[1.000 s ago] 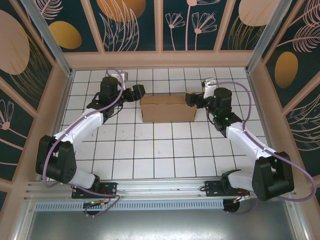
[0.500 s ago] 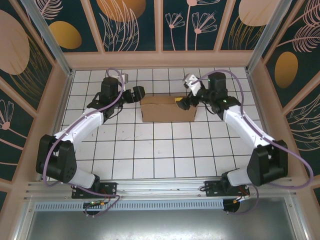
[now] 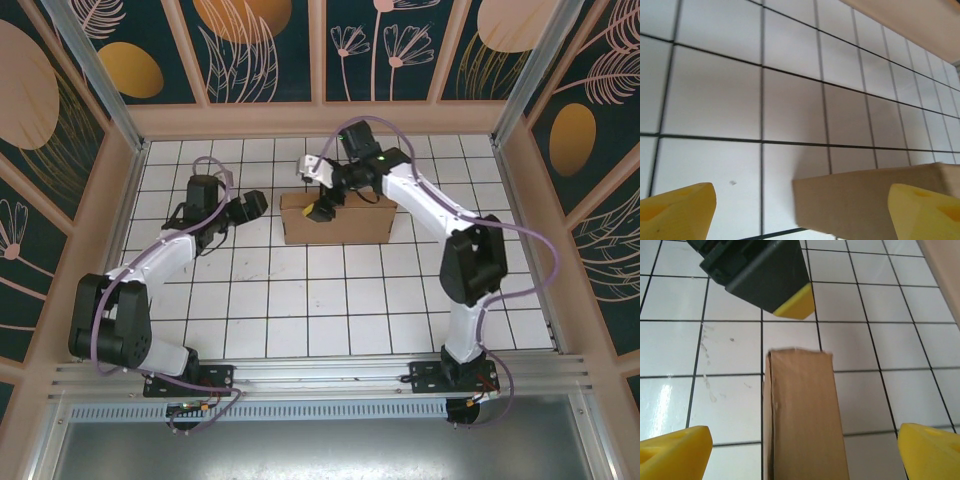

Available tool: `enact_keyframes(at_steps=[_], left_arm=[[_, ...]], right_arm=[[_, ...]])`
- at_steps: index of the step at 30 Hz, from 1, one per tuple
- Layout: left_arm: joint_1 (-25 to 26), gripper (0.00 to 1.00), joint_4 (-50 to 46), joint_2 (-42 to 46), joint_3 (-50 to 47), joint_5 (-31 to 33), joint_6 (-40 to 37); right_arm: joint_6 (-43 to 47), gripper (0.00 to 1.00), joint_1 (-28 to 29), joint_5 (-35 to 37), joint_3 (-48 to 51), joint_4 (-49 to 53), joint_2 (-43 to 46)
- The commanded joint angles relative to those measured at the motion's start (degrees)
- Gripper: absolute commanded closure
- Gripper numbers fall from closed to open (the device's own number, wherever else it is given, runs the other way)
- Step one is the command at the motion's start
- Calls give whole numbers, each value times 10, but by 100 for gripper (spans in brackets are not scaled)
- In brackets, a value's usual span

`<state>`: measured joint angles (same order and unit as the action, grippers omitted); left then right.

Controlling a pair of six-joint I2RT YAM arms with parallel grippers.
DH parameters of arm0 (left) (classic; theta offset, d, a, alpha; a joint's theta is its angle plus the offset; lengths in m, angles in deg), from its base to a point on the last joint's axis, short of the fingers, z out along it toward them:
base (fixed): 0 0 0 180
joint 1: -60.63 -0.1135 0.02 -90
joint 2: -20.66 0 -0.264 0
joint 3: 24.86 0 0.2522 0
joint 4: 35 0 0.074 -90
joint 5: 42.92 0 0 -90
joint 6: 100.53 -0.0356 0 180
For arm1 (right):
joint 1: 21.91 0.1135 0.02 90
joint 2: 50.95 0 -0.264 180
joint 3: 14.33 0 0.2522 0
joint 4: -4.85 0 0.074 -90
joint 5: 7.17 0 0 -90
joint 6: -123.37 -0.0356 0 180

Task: Fold the paper box

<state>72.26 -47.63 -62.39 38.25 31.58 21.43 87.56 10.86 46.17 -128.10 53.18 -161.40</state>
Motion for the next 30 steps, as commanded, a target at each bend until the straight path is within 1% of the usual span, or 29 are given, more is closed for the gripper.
enact_keyframes(at_steps=[1,6,10,12,13,17,20,23,25,29,30], left_arm=[[-11,12,3,32,-10,6,2],[-14,12,-4,46,-29,12,-10],[-17,12,-3,55,-41,11,-14],[-19,12,-3,57,-43,7,-17],[-19,12,-2,58,-44,7,-18],[-20,12,0,58,-44,0,-20],[-21,12,-1,56,-43,-4,-21],[-21,12,-7,58,-42,-5,-23],[-21,12,-12,62,-43,-3,-26],[-21,12,-18,72,-46,2,-26],[-21,12,-19,74,-46,5,-27]], right_arm=[[17,5,22,9,-66,57,-48],[0,11,36,10,-133,68,-104],[-8,26,41,28,-163,72,-132],[-7,36,41,31,-172,80,-139],[-7,38,42,31,-175,83,-142],[-5,38,43,30,-179,91,-145],[0,34,43,24,-183,104,-150],[3,33,42,21,-191,119,-160],[5,34,42,20,-200,129,-167],[9,40,42,20,-208,135,-172],[10,44,41,20,-208,134,-172]])
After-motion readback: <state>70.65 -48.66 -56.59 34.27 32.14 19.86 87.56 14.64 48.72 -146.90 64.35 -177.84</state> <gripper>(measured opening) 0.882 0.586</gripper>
